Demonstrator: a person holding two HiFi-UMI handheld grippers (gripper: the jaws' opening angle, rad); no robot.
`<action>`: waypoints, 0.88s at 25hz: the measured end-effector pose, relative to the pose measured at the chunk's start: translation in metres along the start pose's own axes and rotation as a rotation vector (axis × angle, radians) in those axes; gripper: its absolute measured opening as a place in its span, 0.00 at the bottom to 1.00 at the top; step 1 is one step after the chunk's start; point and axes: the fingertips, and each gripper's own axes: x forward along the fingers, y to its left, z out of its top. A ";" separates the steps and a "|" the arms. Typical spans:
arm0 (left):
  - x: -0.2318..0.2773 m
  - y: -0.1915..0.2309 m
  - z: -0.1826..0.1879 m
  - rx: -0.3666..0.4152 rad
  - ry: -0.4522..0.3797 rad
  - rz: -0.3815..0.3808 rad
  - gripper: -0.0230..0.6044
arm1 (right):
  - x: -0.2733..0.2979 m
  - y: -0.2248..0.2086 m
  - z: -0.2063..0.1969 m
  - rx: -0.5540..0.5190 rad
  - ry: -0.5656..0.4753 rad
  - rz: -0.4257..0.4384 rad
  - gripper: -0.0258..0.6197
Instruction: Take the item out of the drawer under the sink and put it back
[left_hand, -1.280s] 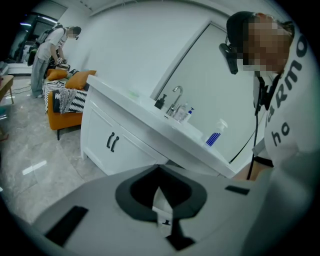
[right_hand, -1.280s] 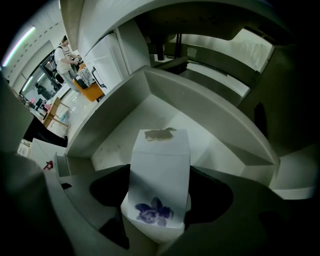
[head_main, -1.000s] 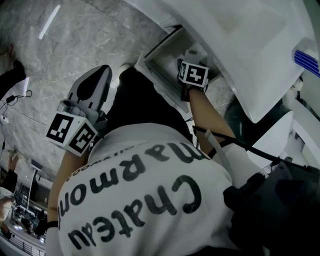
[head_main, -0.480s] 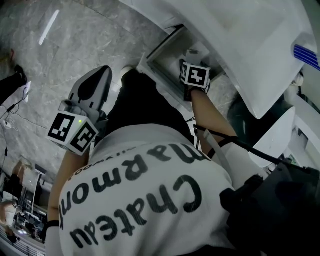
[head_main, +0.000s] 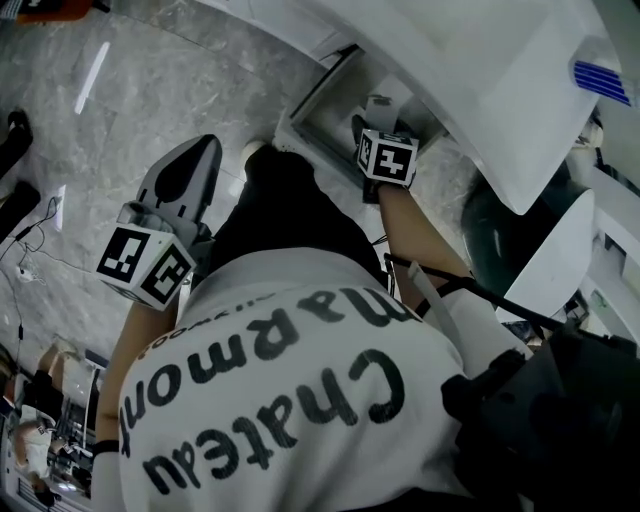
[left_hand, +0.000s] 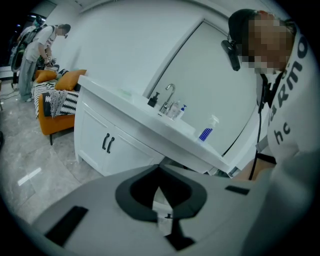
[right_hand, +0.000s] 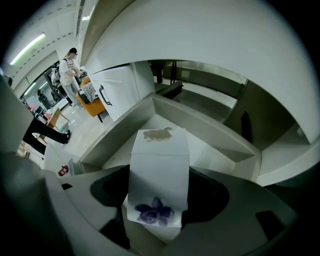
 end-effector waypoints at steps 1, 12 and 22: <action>0.001 -0.002 0.001 0.004 0.002 -0.009 0.05 | -0.003 0.001 0.002 -0.006 -0.011 0.003 0.55; -0.010 -0.015 0.007 0.062 -0.009 -0.074 0.05 | -0.047 0.012 0.013 0.037 -0.147 0.012 0.55; -0.032 -0.010 0.022 0.094 -0.096 -0.076 0.05 | -0.091 0.024 0.034 0.026 -0.272 0.018 0.55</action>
